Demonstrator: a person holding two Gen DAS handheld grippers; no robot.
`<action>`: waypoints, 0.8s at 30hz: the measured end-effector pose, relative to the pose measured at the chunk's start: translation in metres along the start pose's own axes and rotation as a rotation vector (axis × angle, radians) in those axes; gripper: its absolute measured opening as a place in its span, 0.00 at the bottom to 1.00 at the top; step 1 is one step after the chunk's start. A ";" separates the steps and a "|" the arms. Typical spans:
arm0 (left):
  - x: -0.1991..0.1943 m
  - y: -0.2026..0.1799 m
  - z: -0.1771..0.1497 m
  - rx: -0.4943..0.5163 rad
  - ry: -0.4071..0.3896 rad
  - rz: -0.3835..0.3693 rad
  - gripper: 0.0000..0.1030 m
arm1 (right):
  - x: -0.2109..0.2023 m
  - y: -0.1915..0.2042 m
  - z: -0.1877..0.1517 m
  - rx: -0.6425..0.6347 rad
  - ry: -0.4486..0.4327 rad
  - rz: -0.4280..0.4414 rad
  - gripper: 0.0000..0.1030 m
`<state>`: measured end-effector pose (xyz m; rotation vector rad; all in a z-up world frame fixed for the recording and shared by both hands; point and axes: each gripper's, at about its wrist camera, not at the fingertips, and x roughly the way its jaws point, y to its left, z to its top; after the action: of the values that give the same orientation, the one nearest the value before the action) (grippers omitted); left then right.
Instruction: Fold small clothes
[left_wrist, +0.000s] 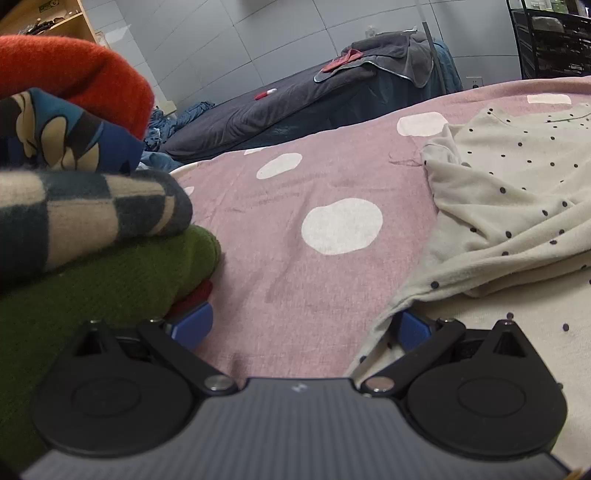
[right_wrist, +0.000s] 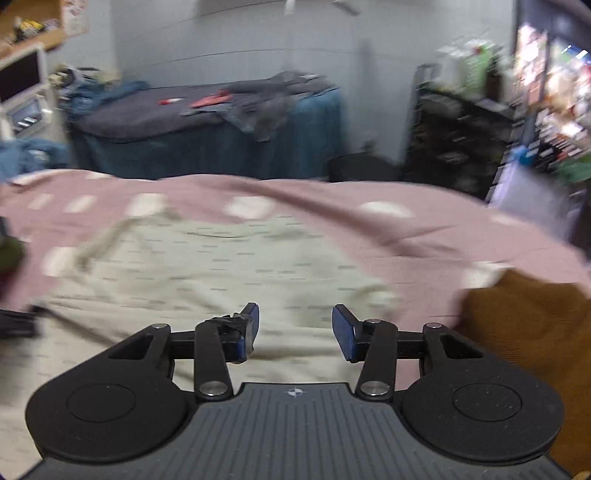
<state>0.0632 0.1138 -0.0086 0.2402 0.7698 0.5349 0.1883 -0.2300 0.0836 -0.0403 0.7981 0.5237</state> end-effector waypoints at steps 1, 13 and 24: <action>0.000 0.001 0.000 -0.005 0.002 -0.003 1.00 | 0.012 0.011 0.008 0.027 0.018 0.087 0.75; 0.002 0.006 -0.003 -0.041 -0.001 -0.039 1.00 | 0.184 0.176 0.070 0.110 0.252 0.364 0.58; 0.007 0.019 -0.008 -0.129 0.006 -0.103 1.00 | 0.216 0.205 0.091 -0.024 0.211 0.187 0.02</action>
<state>0.0546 0.1334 -0.0107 0.0792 0.7462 0.4861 0.2795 0.0628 0.0314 -0.0437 1.0078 0.7138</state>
